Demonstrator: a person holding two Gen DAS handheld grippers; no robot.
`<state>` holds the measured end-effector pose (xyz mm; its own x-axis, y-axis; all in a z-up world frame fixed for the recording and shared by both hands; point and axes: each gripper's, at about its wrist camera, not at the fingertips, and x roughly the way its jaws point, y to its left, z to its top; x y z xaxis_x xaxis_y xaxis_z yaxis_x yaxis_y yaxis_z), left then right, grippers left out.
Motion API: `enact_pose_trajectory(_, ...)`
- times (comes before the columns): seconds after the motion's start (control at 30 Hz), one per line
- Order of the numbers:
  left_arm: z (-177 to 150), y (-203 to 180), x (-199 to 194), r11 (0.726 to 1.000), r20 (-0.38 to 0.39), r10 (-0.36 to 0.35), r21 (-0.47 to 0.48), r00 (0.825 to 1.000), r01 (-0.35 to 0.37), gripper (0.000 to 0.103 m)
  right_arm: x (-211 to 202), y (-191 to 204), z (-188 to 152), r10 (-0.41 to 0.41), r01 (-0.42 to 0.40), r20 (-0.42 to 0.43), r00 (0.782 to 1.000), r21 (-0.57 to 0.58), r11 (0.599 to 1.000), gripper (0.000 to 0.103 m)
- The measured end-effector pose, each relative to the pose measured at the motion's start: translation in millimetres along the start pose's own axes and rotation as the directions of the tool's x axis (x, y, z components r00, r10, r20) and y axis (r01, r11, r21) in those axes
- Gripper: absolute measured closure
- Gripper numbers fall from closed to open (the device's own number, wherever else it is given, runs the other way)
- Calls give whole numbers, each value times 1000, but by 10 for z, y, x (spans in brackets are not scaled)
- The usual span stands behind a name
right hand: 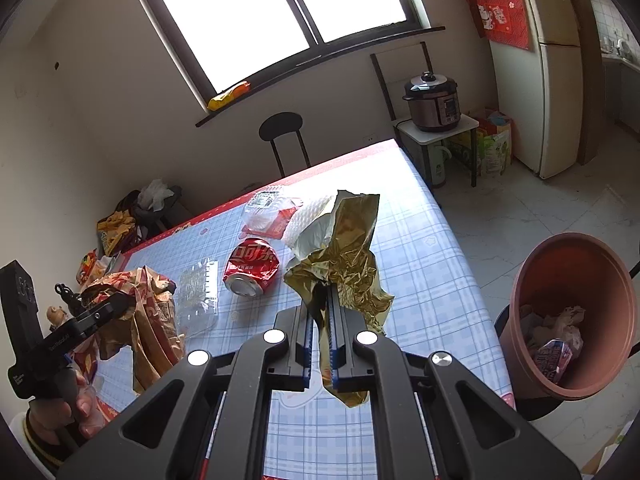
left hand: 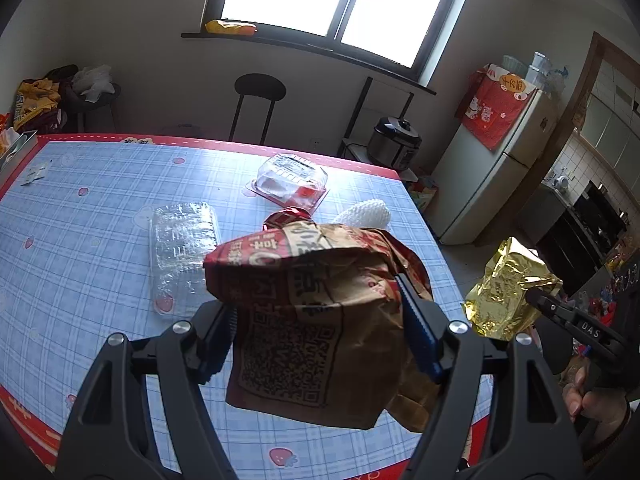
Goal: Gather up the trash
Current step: 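Carry both items to the bucket and open the right tool over it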
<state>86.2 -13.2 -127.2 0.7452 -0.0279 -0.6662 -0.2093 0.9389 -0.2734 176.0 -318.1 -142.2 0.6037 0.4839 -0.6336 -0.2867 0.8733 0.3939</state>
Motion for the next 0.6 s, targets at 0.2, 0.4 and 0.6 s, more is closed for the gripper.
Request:
enact_pose_trajectory(0.2, -44, -377, 101, 999, -14, -41, 30, 999, 41, 30, -259, -359, 52, -34, 33, 45, 998, 39, 999, 96)
enact_pose_trajectory(0.4, -61, -739, 181, 996, -24, -61, 68, 998, 63, 30, -526, -870, 79, -86, 76, 99, 991, 106, 991, 96)
enact_pose_trajectory(0.6, -86, -1013, 288, 994, -41, -55, 95, 998, 59, 30, -736, -1571, 60, -177, 151, 128, 976, 188, 970, 96)
